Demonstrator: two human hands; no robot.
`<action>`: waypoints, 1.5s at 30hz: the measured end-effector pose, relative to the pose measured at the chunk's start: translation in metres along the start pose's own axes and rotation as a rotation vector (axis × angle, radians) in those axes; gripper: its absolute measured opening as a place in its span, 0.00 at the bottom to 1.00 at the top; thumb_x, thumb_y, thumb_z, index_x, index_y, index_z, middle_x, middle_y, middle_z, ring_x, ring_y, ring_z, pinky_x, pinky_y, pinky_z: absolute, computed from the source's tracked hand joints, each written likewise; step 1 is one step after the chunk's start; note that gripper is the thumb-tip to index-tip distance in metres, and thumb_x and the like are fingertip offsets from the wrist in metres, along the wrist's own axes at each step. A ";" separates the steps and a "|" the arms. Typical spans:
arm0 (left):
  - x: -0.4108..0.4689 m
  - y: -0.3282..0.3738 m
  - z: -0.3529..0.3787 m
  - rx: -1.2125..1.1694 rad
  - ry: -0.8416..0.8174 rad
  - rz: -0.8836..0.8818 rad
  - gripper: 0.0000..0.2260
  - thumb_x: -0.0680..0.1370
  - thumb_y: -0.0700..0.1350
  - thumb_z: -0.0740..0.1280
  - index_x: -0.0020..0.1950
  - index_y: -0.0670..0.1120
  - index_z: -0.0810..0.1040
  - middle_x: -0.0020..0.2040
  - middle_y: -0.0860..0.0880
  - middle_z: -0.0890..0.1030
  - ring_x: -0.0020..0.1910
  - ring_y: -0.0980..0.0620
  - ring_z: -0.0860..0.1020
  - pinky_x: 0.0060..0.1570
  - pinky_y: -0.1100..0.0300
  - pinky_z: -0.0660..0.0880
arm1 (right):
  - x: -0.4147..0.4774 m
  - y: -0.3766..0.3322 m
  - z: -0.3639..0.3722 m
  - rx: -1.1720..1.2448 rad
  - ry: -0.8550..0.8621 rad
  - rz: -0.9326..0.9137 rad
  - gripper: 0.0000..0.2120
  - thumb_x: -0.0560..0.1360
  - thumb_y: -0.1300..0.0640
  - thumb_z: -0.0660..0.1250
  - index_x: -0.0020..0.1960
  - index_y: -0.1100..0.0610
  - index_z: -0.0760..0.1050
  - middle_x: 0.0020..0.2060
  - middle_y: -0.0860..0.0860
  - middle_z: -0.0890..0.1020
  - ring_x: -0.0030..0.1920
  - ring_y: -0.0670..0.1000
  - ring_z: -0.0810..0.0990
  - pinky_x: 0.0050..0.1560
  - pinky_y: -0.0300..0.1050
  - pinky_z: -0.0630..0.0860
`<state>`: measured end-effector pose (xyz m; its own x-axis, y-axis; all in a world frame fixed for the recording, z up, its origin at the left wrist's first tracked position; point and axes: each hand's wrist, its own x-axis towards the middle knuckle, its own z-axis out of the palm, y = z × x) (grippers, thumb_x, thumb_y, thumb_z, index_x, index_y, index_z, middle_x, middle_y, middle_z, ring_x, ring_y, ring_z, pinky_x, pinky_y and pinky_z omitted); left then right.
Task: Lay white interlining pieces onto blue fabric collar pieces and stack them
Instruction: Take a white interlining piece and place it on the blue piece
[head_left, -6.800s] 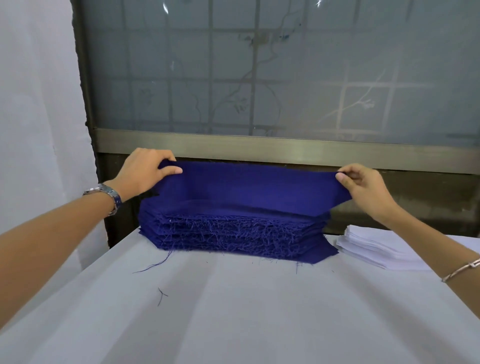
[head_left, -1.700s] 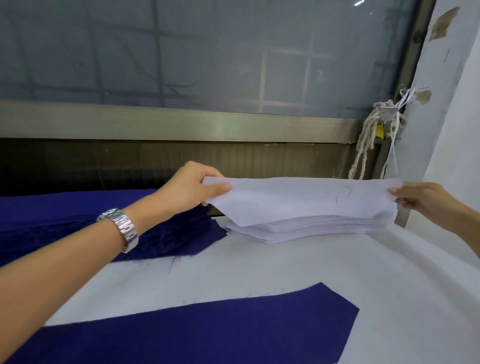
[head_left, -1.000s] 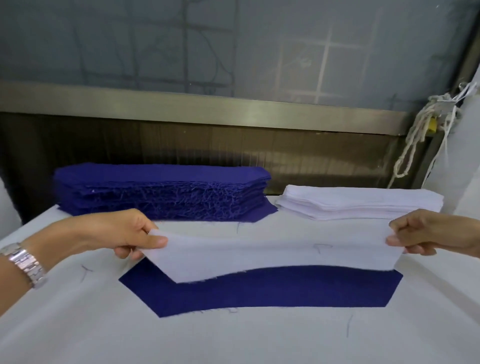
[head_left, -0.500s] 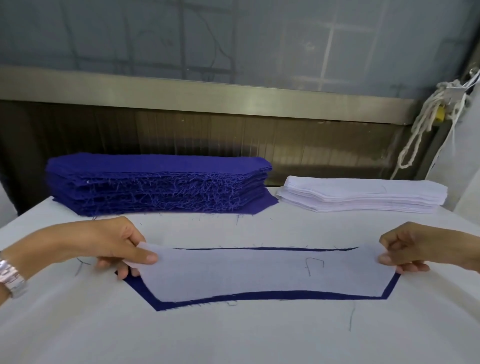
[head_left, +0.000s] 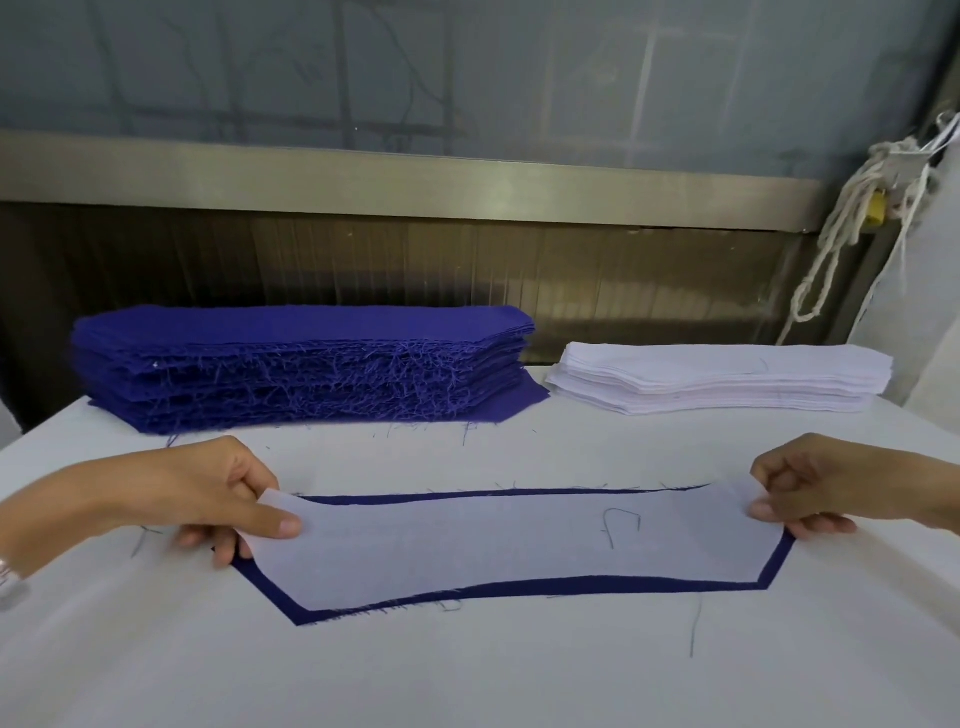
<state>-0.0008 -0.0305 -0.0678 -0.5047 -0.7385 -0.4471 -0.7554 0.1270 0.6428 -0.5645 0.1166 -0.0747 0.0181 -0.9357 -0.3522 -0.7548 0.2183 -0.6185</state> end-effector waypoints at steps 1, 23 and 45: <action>0.000 0.000 0.001 -0.002 0.006 -0.001 0.17 0.66 0.58 0.78 0.42 0.45 0.87 0.36 0.44 0.85 0.28 0.54 0.80 0.22 0.66 0.67 | 0.000 0.000 0.000 -0.003 -0.003 -0.004 0.35 0.64 0.36 0.79 0.43 0.68 0.75 0.34 0.60 0.83 0.29 0.48 0.73 0.27 0.36 0.69; -0.005 0.001 0.003 0.252 0.198 -0.031 0.25 0.55 0.72 0.76 0.27 0.52 0.75 0.26 0.50 0.80 0.24 0.55 0.74 0.31 0.64 0.72 | -0.012 -0.011 0.006 -0.136 0.150 0.007 0.18 0.60 0.36 0.80 0.40 0.44 0.78 0.31 0.50 0.78 0.31 0.45 0.71 0.31 0.37 0.69; -0.019 0.014 -0.016 0.483 0.203 0.237 0.14 0.61 0.72 0.68 0.43 0.70 0.82 0.41 0.66 0.83 0.37 0.65 0.80 0.47 0.68 0.77 | -0.013 -0.018 0.001 -0.187 0.073 -0.140 0.09 0.75 0.56 0.75 0.50 0.42 0.84 0.42 0.53 0.82 0.38 0.47 0.76 0.45 0.39 0.76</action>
<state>0.0048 -0.0255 -0.0401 -0.6295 -0.7590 -0.1663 -0.7605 0.5578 0.3324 -0.5501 0.1249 -0.0597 0.0888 -0.9723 -0.2162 -0.8565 0.0362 -0.5148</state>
